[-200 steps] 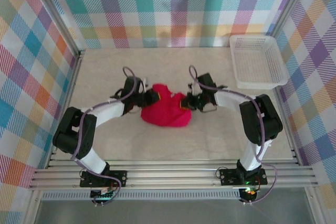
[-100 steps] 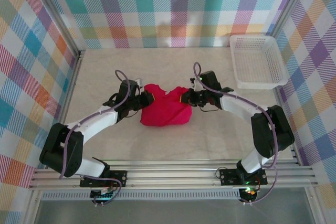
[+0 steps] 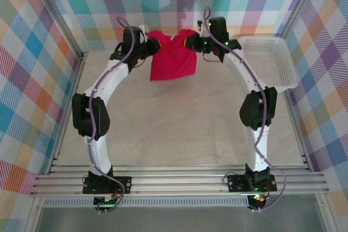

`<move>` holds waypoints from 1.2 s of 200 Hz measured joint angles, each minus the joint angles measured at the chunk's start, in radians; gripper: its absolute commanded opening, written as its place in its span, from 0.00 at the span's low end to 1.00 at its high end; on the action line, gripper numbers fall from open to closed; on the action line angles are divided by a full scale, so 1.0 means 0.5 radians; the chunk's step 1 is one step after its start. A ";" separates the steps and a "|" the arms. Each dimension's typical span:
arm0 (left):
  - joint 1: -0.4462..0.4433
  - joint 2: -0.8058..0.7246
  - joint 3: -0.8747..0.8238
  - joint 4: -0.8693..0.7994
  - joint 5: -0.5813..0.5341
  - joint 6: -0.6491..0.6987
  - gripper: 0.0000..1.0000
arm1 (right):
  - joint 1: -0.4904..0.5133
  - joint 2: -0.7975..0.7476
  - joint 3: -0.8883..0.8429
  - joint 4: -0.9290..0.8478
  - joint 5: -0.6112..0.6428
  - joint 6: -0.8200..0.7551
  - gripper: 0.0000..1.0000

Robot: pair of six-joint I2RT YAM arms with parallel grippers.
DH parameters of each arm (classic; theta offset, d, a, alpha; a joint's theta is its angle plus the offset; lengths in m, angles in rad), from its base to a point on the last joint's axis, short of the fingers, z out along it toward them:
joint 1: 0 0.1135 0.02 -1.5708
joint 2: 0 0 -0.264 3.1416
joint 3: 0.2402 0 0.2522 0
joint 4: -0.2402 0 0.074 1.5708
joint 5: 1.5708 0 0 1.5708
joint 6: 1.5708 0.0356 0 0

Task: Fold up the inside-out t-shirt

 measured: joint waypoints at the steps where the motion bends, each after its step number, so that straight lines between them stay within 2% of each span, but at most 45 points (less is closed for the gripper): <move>1: 0.002 0.000 -0.001 0.002 0.002 0.000 0.00 | -0.002 0.009 0.007 0.002 -0.002 -0.003 0.01; 12: 0.016 -0.016 -0.090 0.089 0.027 0.011 0.00 | -0.009 0.027 -0.042 0.022 -0.020 -0.014 0.02; 21: 0.015 -0.075 -0.294 0.228 0.034 0.021 0.00 | -0.002 -0.005 -0.193 0.089 -0.037 -0.022 0.03; 46: -0.039 -0.291 -1.170 0.652 0.021 -0.004 0.00 | 0.111 -0.209 -1.026 0.417 -0.049 -0.024 0.02; 78: -0.188 -0.350 -2.107 1.031 -0.047 -0.115 0.00 | 0.358 -0.359 -2.099 0.832 -0.063 0.055 0.03; 85: -0.216 -0.442 -2.199 1.067 -0.086 -0.130 0.00 | 0.387 -0.424 -2.259 0.964 -0.122 0.076 0.03; 108: -0.269 -0.786 -2.409 1.048 -0.165 -0.175 0.00 | 0.414 -0.710 -2.535 1.075 -0.103 0.128 0.03; 142: -0.279 -0.994 -2.407 0.898 -0.271 -0.173 0.00 | 0.394 -0.871 -2.557 1.059 -0.018 0.133 0.02; 176: -0.251 -0.904 -2.169 0.694 -0.303 -0.113 0.00 | 0.350 -0.847 -2.319 0.896 0.059 0.088 0.03; 201: -0.146 -0.652 -1.886 0.622 -0.247 -0.066 0.00 | 0.276 -0.662 -1.961 0.777 0.092 0.047 0.02; 240: -0.011 -0.300 -1.630 0.523 -0.161 -0.018 0.00 | 0.149 -0.175 -1.471 0.615 0.076 0.025 0.01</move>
